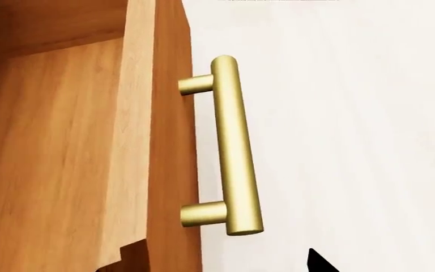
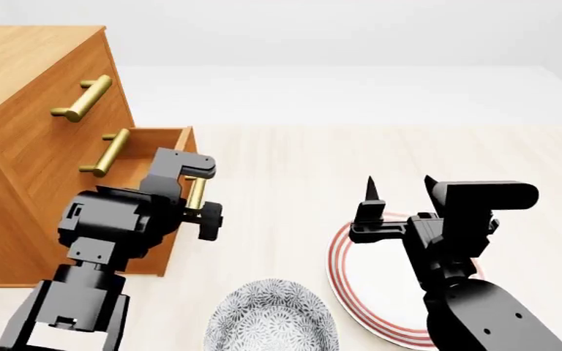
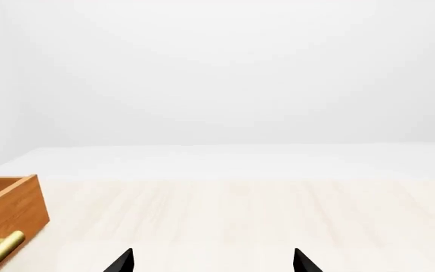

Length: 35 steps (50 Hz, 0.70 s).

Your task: Open the bottom drawer of the cabinet.

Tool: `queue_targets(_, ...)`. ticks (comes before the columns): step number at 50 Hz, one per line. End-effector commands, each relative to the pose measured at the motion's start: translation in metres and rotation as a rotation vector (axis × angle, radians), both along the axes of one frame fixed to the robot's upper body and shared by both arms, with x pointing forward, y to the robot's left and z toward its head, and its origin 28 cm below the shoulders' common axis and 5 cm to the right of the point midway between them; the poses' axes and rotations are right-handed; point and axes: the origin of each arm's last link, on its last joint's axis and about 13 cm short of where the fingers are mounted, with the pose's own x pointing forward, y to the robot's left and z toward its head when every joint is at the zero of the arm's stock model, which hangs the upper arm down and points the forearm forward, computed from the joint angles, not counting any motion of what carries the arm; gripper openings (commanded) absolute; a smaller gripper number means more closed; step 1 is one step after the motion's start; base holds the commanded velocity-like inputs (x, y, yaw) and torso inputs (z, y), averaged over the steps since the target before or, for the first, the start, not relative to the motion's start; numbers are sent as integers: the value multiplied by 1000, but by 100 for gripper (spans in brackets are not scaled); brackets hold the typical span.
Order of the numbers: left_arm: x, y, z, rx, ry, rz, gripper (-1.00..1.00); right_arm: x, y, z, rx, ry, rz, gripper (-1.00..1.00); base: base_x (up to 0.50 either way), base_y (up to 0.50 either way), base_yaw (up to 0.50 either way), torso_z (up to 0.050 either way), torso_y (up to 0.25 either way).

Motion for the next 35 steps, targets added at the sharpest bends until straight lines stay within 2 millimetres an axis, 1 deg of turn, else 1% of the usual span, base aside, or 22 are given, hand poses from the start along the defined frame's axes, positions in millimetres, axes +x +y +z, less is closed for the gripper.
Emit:
queue_targets(1, 2, -17, 2, -66, 1, -59, 100, 0, 0, 0, 0, -2, -1, 100, 0, 0, 0, 0, 0)
queue_targets(10, -1, -27, 3, -83, 1, -90, 100, -1, 0, 1, 0, -4, 0, 100, 0, 0, 0, 0, 0)
queue_targets(15, -3, -29, 5, -96, 1, -104, 100, -1, 0, -1, 1, -2, 0, 100, 0, 0, 0, 0, 0)
queue_targets(24, -3, -34, 6, -107, 0, -122, 100, -1, -1, -1, 3, -1, -1, 100, 0, 0, 0, 0, 0)
queue_targets(35, -2, -46, 5, -118, 5, -163, 100, -2, -2, 0, 5, -4, -4, 100, 0, 0, 0, 0, 0)
